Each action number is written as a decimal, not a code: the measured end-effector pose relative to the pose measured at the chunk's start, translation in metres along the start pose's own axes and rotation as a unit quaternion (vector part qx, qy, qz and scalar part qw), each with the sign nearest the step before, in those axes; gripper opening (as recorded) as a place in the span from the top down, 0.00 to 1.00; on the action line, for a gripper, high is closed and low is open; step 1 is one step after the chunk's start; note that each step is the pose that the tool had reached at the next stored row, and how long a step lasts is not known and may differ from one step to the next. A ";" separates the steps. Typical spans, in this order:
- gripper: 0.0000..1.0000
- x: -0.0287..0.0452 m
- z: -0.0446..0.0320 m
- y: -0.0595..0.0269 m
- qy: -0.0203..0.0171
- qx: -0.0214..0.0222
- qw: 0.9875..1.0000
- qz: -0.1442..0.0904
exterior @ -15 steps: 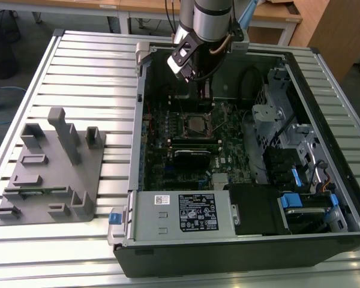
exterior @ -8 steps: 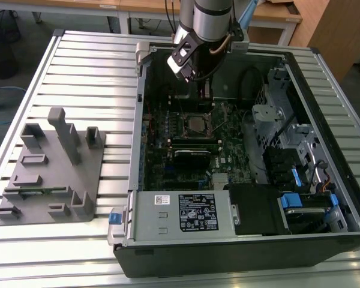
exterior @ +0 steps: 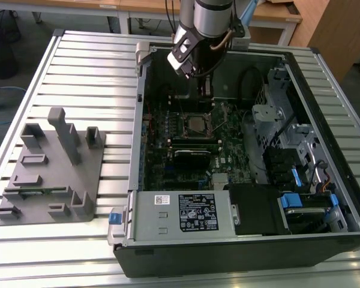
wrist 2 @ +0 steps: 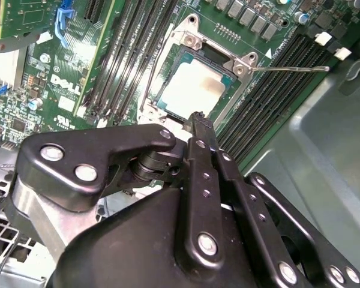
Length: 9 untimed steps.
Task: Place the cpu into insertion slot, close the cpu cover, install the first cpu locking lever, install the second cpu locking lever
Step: 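Close the cpu cover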
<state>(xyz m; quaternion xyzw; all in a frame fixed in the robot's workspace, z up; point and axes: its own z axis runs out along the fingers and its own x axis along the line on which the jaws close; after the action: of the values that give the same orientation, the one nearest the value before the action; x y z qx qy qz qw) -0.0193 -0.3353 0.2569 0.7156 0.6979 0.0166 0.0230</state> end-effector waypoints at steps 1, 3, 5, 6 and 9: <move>0.89 0.0000 -0.0018 0.0001 0.000 0.000 1.000 0.000; 0.89 0.0000 -0.0057 0.0003 0.000 0.000 1.000 0.000; 0.89 -0.0001 -0.0095 0.0005 0.000 0.000 1.000 0.000; 0.89 -0.0001 -0.0111 0.0006 0.000 0.000 1.000 0.000; 0.89 -0.0001 -0.0133 0.0008 0.000 0.000 1.000 0.000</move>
<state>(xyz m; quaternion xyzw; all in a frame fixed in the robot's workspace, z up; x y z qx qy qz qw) -0.0193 -0.3353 0.2702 0.7156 0.6979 0.0167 0.0230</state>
